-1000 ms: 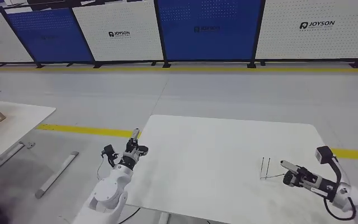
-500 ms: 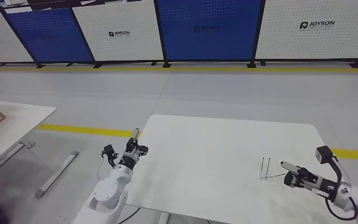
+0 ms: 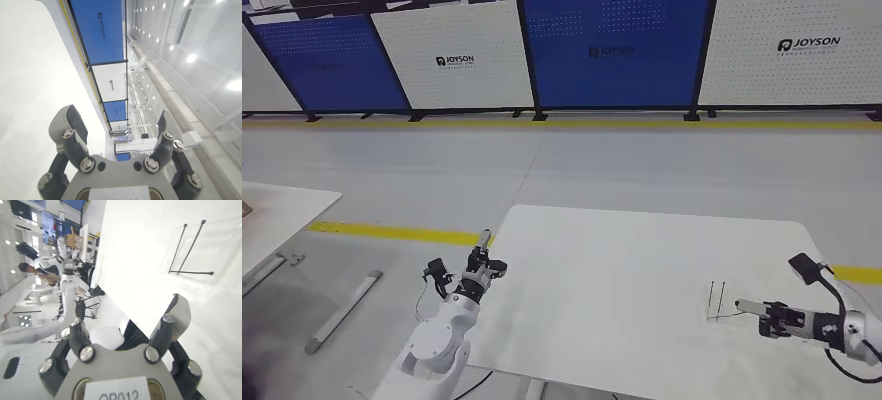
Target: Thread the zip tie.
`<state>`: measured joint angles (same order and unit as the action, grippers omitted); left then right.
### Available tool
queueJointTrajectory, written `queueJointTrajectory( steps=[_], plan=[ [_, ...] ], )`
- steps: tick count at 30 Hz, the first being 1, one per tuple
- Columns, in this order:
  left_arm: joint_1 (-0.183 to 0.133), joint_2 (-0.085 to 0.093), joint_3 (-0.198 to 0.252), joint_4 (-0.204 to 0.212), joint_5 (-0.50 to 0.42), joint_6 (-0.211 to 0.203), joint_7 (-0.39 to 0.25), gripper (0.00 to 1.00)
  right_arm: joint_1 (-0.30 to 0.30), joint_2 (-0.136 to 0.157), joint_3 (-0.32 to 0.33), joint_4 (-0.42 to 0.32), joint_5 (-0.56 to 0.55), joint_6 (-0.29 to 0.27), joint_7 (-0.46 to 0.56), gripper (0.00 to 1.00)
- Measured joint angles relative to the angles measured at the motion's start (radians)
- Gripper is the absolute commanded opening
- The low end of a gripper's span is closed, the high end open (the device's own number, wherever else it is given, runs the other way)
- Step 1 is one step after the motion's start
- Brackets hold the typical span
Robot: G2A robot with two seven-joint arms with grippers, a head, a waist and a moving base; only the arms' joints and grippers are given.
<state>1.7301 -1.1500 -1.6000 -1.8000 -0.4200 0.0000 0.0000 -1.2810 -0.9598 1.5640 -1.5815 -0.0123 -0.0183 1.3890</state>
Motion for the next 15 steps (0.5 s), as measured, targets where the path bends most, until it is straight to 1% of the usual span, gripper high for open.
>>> queueJointTrajectory(
  steps=[3,15],
  plan=[
    [0.000,0.000,0.000,0.000,0.000,0.000,0.000,1.00,0.003,0.004,-0.004,0.006,0.029,-0.003,0.001,1.00],
    [0.000,0.000,0.000,0.000,0.000,0.000,0.000,1.00,0.003,0.003,-0.003,0.005,0.027,-0.001,0.001,1.00]
  ],
)
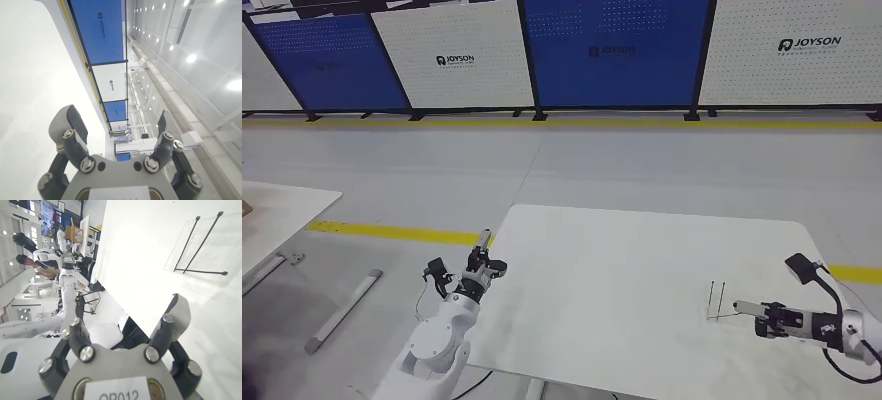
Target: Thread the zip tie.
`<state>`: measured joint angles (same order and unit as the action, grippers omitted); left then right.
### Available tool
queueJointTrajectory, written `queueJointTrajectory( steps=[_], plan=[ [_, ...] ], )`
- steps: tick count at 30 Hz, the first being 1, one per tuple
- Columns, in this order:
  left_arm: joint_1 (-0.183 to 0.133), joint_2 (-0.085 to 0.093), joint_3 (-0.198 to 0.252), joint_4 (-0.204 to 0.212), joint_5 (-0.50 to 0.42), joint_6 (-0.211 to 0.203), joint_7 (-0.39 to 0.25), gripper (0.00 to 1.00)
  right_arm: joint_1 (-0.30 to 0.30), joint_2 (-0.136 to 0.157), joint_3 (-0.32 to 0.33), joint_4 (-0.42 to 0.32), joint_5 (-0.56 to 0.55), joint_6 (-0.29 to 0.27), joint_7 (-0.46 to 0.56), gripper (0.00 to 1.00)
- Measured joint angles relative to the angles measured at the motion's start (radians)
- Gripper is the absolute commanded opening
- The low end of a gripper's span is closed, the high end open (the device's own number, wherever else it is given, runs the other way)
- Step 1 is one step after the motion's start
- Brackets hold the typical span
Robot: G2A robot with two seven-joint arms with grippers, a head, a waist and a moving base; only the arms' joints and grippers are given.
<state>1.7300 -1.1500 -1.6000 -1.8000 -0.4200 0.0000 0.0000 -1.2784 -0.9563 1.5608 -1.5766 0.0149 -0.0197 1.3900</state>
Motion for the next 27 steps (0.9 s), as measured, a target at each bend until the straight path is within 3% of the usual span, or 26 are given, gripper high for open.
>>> queueJointTrajectory(
  steps=[14,16,20,27],
  plan=[
    [0.000,0.000,0.000,0.000,0.000,0.000,0.000,1.00,-0.001,0.001,-0.004,-0.004,-0.002,-0.005,0.000,1.00],
    [0.000,0.000,0.000,0.000,0.000,0.000,0.000,1.00,0.001,0.007,-0.020,-0.006,-0.016,-0.014,0.000,1.00],
    [0.000,0.000,0.000,0.000,0.000,0.000,0.000,1.00,0.023,0.025,-0.047,0.002,-0.042,0.041,0.000,1.00],
    [0.000,0.000,0.000,0.000,0.000,0.000,0.000,1.00,0.043,0.041,-0.080,0.026,-0.002,0.010,0.000,1.00]
  ],
)
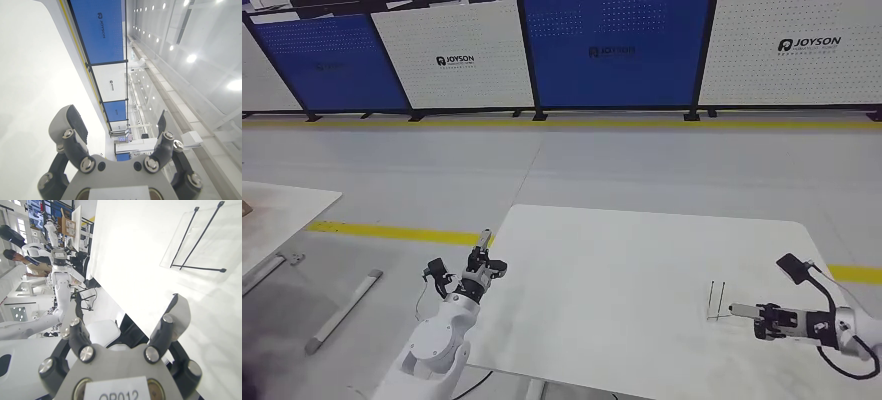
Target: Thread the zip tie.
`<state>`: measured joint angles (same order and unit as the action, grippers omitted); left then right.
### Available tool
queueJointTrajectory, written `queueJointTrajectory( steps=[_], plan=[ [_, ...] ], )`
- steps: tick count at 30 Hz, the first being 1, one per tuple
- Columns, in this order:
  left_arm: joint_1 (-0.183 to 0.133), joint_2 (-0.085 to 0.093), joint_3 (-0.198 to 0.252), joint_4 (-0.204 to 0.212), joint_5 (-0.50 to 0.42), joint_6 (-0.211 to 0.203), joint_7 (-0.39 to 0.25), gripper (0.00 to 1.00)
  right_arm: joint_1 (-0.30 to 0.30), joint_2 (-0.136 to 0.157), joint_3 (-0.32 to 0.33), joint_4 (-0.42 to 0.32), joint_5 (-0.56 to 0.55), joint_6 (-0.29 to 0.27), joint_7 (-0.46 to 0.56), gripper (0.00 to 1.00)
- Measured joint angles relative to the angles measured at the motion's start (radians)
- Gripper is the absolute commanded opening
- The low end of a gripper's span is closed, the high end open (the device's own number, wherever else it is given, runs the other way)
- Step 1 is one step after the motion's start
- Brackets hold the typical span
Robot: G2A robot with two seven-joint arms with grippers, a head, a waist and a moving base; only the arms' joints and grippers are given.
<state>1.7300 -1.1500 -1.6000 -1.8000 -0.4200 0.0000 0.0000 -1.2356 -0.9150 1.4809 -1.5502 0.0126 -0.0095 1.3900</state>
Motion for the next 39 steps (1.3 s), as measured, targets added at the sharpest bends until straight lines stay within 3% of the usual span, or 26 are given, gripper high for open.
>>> queueJointTrajectory(
  steps=[22,27,29,32,34,39],
  plan=[
    [0.000,0.000,0.000,0.000,0.000,0.000,0.000,1.00,0.000,0.000,0.000,0.000,0.000,0.000,0.000,1.00],
    [0.000,0.000,0.000,0.000,0.000,0.000,0.000,1.00,-0.023,0.026,0.094,0.025,0.057,-0.065,0.000,1.00],
    [0.000,0.000,0.000,0.000,0.000,0.000,0.000,1.00,-0.021,0.036,0.098,0.042,0.065,-0.072,0.000,1.00],
    [0.000,0.000,0.000,0.000,0.000,0.000,0.000,1.00,0.020,0.050,0.047,0.086,0.043,-0.059,0.000,1.00],
    [0.000,0.000,0.000,0.000,0.000,0.000,0.000,1.00,0.075,0.055,-0.021,0.135,0.008,-0.040,0.000,1.00],
    [0.000,0.000,0.000,0.000,0.000,0.000,0.000,1.00,0.234,0.038,-0.199,0.303,-0.011,-0.021,0.000,1.00]
  ],
)
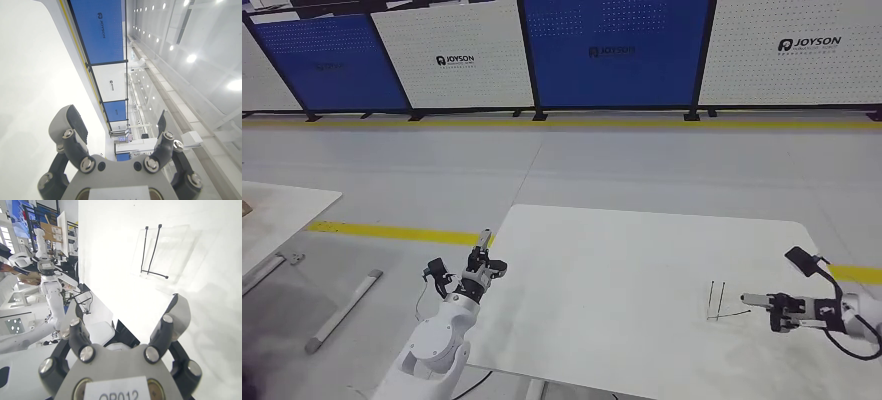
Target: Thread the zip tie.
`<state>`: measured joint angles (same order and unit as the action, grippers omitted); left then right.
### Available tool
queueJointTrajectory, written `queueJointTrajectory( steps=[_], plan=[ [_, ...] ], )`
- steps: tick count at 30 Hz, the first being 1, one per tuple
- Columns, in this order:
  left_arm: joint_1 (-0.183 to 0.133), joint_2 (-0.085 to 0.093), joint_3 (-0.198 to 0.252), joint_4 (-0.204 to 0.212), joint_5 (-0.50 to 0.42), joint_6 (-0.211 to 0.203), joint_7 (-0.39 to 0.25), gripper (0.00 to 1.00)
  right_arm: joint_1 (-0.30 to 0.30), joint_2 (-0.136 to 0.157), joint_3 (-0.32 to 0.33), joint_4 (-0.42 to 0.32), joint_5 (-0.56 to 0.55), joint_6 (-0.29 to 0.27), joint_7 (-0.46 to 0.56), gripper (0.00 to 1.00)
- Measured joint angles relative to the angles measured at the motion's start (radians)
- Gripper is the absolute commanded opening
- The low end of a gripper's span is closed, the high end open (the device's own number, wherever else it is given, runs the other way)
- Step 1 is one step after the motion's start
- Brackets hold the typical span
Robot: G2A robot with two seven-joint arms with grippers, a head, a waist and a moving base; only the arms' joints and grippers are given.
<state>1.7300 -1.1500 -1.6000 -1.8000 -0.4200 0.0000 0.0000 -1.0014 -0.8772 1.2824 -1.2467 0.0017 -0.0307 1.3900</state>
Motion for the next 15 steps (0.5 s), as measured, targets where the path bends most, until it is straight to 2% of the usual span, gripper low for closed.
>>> queueJointTrajectory(
  steps=[3,15],
  plan=[
    [0.000,0.000,0.000,0.000,0.000,0.000,0.000,1.00,0.036,-0.008,-0.031,0.057,0.026,0.000,0.000,1.00],
    [0.000,0.000,0.000,0.000,0.000,0.000,0.000,1.00,0.034,-0.007,-0.028,0.051,0.024,-0.001,0.000,1.00]
  ],
)
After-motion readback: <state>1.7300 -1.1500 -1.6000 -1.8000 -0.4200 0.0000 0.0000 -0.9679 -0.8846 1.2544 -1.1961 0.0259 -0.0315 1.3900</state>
